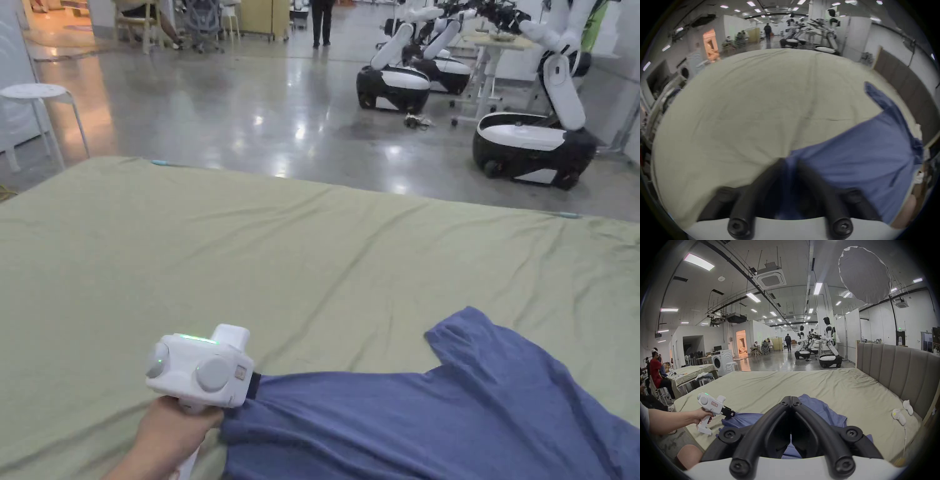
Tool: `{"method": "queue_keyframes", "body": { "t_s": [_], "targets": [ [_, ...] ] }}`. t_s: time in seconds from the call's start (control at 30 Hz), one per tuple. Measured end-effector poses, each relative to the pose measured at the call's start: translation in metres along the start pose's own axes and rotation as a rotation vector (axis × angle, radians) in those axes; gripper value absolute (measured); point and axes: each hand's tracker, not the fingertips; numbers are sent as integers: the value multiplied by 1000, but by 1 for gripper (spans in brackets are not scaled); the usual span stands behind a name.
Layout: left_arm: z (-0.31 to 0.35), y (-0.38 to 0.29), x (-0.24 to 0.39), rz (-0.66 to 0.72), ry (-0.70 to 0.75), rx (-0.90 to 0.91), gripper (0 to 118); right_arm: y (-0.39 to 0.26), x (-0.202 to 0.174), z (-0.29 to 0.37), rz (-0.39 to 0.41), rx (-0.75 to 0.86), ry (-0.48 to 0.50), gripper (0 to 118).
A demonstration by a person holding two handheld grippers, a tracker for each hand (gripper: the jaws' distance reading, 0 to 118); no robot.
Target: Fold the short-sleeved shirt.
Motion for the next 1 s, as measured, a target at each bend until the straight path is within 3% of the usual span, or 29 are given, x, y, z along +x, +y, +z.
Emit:
{"method": "queue_keyframes", "body": {
  "t_s": [0.07, 0.1, 0.27, 0.53, 0.57, 0.63, 0.67, 0.77, 1.0],
  "targets": [
    [9, -3, 4, 3, 33, 26, 2, -3, 0, 0, -10, -5, 12, 0],
    [13, -4, 2, 4, -29, 31, 2, -4, 0, -1, -15, -9, 16, 0],
    [63, 1, -7, 153, -85, 132, 2, -2, 5, 1, -13, -12, 24, 0],
    [121, 9, -11, 122, -84, 199, 2, 19, 42, -61, 18, -47, 88, 3],
    [123, 8, -10, 112, -80, 200, 2, 22, 50, -81, 8, -97, 122, 17],
    [127, 4, -10, 103, -77, 203, 1, 23, 65, -132, -3, -244, 177, 113],
    [126, 5, -10, 101, -78, 202, 1, 24, 73, -148, 28, -184, 177, 116],
    [127, 0, -12, 118, -88, 202, 1, 11, 82, -214, -2, -414, 171, 118],
    [124, 0, -17, 119, -88, 200, 1, -60, 136, -357, -17, -621, 9, 118]
  ]
}}
